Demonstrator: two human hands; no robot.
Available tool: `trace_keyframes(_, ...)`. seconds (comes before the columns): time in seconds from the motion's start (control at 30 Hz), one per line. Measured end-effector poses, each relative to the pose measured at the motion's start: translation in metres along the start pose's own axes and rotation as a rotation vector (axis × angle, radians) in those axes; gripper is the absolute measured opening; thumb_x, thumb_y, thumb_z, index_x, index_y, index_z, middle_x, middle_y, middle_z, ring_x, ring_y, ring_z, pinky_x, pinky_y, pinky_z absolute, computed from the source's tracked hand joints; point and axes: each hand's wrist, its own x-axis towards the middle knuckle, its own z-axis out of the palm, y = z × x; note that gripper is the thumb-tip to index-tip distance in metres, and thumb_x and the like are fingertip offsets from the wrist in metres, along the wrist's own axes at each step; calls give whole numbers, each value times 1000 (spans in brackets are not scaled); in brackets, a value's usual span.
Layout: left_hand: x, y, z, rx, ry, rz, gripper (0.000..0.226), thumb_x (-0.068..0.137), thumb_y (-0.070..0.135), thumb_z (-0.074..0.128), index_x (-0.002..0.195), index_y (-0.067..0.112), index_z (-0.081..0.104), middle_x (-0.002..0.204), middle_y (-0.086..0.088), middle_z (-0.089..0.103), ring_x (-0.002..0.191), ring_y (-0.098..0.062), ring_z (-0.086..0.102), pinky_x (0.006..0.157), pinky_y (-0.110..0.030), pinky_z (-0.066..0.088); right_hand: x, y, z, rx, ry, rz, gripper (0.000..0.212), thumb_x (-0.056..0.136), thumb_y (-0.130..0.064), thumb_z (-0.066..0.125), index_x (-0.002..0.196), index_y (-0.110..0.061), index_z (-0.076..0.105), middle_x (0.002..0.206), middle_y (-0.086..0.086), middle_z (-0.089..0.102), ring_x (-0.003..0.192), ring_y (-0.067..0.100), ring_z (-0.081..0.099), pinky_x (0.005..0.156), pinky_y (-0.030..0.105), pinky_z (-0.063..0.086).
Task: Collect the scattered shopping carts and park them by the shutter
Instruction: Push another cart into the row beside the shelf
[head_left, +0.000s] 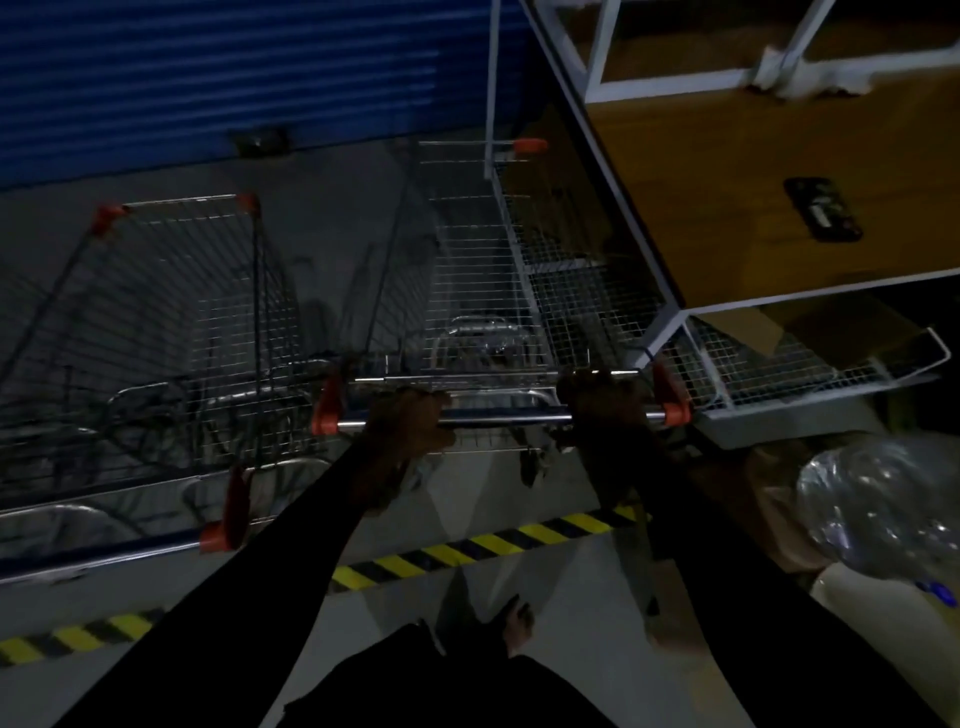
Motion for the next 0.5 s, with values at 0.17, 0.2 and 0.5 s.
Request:
trace_keyframes(0.17, 13, -8, 0, 83, 41, -18, 64, 68, 61, 32, 93, 17, 70, 95, -5, 70, 95, -28, 66, 81, -34, 49, 20, 2, 9, -24, 31, -87, 31, 61, -49, 78, 61, -21, 67, 53, 4, 60, 47, 26, 60, 44, 27, 45)
trace_keyframes(0.2, 17, -10, -1, 125, 37, -58, 54, 72, 59, 43, 94, 18, 69, 94, -4, 70, 92, -28, 67, 78, -34, 50, 23, 2, 9, 2, 44, -90, 34, 51, -48, 83, 57, -19, 65, 48, 4, 58, 43, 26, 59, 42, 26, 44)
trace_keyframes(0.5, 116, -58, -14, 80, 46, -123, 42, 71, 55, 53, 68, 15, 66, 66, -9, 66, 63, -33, 66, 58, -38, 54, 133, 27, 12, 53, -54, -12, 33, 68, -48, 74, 74, -16, 67, 68, 7, 66, 61, 29, 66, 56, 35, 54)
